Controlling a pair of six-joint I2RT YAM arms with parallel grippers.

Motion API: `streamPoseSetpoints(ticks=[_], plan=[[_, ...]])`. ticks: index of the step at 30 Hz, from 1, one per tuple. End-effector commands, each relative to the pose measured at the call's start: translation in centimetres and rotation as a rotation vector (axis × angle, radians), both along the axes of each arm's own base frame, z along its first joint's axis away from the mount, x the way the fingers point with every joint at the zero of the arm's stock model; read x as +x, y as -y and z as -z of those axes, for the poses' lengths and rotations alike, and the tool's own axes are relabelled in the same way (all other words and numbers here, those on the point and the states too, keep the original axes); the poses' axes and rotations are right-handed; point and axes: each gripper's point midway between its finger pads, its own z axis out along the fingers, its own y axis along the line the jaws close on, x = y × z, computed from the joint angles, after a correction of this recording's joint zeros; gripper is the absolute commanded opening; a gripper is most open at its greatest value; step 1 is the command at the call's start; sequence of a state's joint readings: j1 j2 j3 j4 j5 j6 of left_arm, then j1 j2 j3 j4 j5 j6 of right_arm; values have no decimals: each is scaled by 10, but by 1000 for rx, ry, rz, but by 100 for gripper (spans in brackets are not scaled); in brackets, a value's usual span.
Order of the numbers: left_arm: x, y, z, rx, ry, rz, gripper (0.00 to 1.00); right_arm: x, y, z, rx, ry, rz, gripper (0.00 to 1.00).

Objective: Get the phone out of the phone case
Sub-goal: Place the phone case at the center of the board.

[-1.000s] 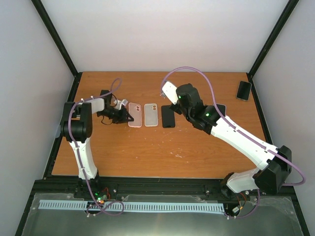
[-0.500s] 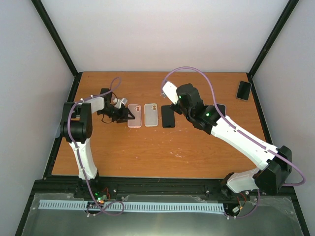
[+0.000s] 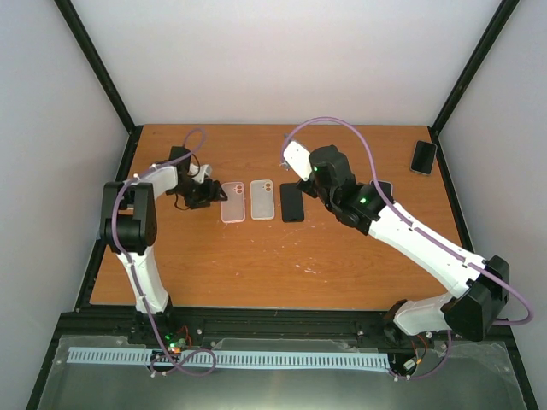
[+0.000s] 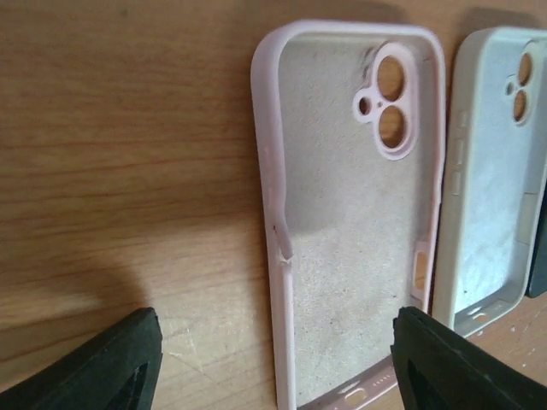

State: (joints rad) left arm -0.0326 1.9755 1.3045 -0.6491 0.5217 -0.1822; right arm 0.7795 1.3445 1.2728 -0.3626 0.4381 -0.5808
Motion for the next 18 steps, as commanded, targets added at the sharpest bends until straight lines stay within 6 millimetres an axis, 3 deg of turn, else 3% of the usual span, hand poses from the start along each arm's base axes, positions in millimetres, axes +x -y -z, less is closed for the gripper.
streamPoseSetpoints(ticks=[1,6,12,15,18], plan=[[27,-4,-54,-2,153,-43,76,2,6,-37,49,120,15,3],[45,14,-134,-145,346,-40,85,6,5,-43,6,179,5,3],[48,43,-235,-418,515,1,93,16,3,-47,-76,269,12,3],[40,53,-275,-565,536,7,93,18,0,-49,-115,318,18,3],[35,60,-302,-670,560,25,94,18,-7,-48,-168,372,22,3]])
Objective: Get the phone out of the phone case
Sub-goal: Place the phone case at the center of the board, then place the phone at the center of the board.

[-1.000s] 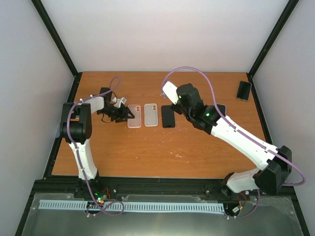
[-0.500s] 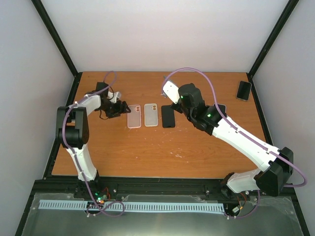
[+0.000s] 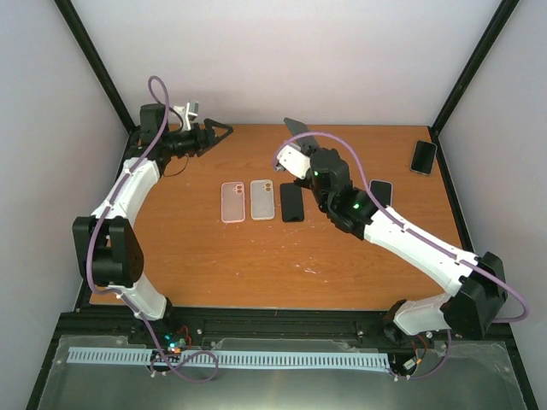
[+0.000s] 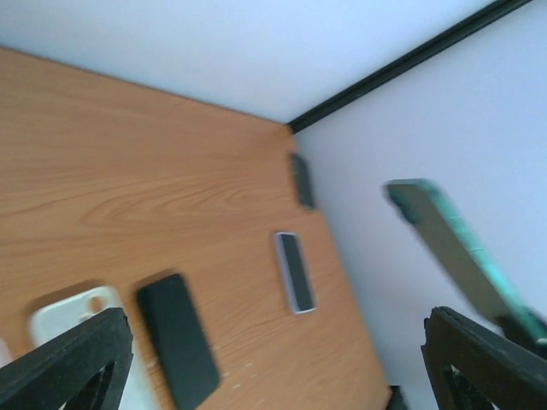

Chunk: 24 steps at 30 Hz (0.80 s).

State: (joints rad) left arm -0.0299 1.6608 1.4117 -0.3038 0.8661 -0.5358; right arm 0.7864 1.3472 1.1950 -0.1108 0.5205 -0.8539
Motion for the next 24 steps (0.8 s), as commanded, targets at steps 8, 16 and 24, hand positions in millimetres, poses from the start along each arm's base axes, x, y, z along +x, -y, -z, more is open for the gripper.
streamPoseSetpoints(ticks=[8,16,24], plan=[[-28,31,-74,-321,9,147,94,-11,-29,-26,-152,342,25,3],[-49,66,-77,-347,-11,219,93,-38,-55,-23,-258,503,-19,3],[-55,81,-69,-357,-47,234,87,-59,-73,-18,-325,589,-53,3]])
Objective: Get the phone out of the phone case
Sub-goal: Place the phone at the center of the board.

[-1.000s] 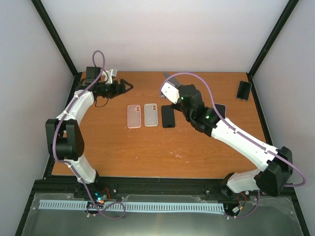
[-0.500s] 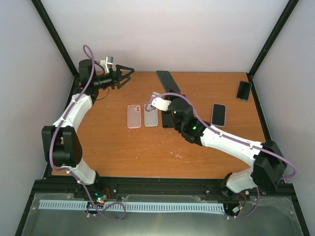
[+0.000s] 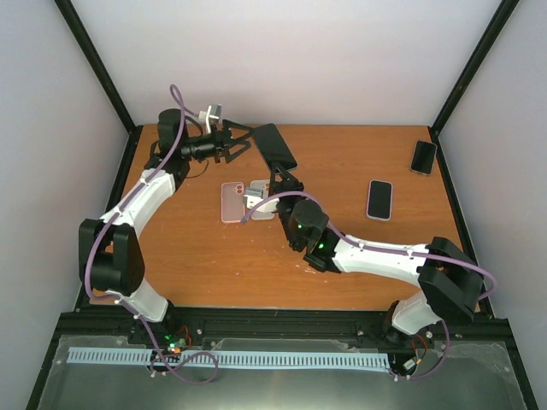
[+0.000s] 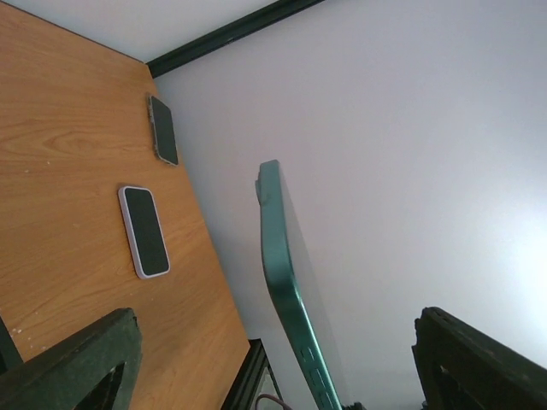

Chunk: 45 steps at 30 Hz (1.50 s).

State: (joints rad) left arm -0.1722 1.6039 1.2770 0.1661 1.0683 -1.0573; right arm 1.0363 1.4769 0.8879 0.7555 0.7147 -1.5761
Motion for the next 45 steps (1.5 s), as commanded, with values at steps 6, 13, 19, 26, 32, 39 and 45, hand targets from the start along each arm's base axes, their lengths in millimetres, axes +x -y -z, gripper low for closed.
streamPoseSetpoints(ticks=[6,13,19,26,32,39,45], plan=[[-15,8,-11,-31,16,25,75,-16,-6,-25,33,135,-6,3],[-19,12,-1,-42,-14,38,64,-22,-13,-18,-2,162,-16,3],[-23,17,0,-49,-18,56,46,-23,-18,-13,-14,164,-24,3],[-29,20,0,-59,-1,74,20,-24,-17,-6,-10,157,-26,5],[-26,19,-6,-39,35,53,1,-25,-11,-4,34,85,-39,35],[-20,16,-13,-18,78,29,1,-29,-4,10,122,-107,-78,87],[-17,13,-9,-4,102,20,1,-37,0,39,155,-352,-96,99]])
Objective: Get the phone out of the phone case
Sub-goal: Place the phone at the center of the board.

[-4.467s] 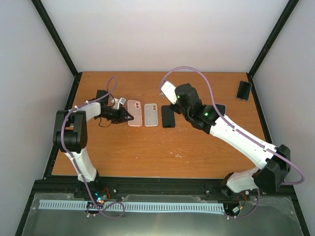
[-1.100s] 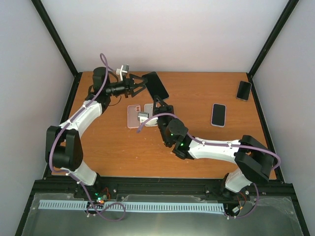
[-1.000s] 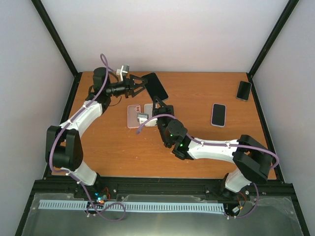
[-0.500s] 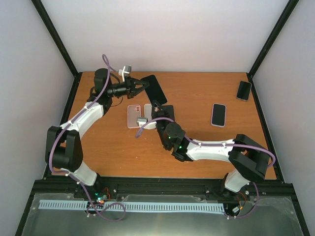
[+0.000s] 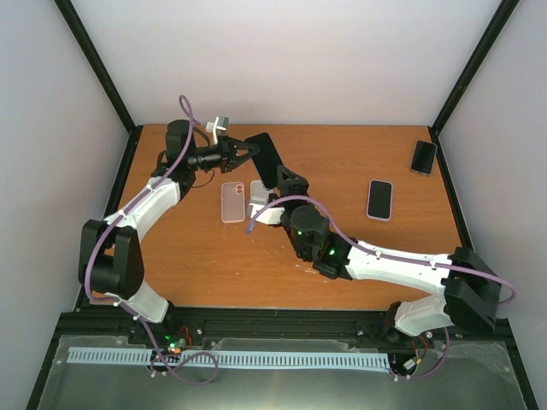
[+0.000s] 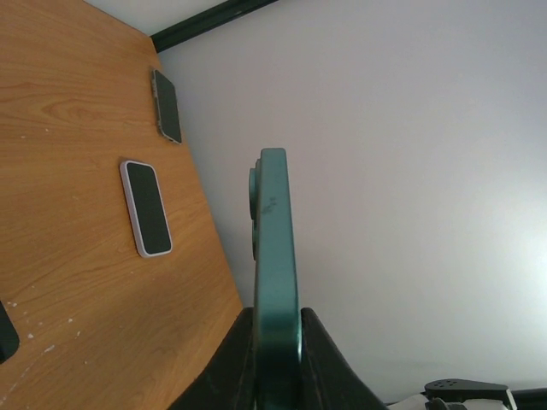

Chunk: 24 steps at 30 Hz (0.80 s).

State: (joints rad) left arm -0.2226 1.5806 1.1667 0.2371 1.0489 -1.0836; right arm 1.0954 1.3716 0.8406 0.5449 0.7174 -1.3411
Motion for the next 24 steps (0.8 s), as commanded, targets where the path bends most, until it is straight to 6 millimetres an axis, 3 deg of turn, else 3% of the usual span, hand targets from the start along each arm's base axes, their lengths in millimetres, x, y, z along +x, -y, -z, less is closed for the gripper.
streamPoseSetpoints(ticks=[1,7,14,24], plan=[[1,-4,-33,-2,150,-7,1,-11,-1,20,96,-252,-36,100],[0,-5,-28,26,209,14,1,-23,0,22,175,-474,-92,100],[-11,-2,-30,39,330,90,1,-34,6,7,303,-735,-184,100],[-36,-3,-40,-9,480,143,1,-20,30,-30,644,-1029,-239,99]])
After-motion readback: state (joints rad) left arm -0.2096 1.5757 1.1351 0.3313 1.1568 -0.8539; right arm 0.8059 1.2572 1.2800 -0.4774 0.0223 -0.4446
